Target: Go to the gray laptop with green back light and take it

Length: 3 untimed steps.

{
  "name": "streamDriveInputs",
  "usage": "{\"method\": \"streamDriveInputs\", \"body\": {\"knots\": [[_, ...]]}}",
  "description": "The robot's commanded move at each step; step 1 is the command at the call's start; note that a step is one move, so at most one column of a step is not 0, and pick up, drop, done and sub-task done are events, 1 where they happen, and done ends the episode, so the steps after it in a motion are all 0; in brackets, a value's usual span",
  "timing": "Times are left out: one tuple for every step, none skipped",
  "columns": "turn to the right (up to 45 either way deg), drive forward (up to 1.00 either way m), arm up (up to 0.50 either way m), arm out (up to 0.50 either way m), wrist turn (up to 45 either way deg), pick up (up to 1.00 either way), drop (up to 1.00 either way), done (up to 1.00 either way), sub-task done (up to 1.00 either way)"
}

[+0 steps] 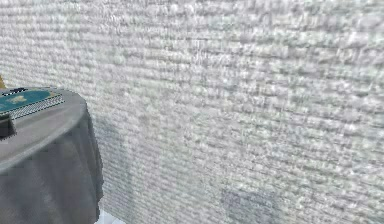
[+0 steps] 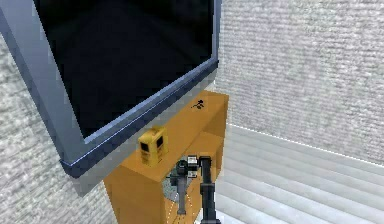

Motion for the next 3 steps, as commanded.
{"method": "streamDriveInputs", "body": {"knots": [[0.0, 0.0, 0.0, 0.0, 45.0, 0.0, 0.0, 0.0, 0.0], [0.0, 0.0, 0.0, 0.0, 45.0, 0.0, 0.0, 0.0, 0.0], [0.0, 0.0, 0.0, 0.0, 45.0, 0.0, 0.0, 0.0, 0.0]]}}
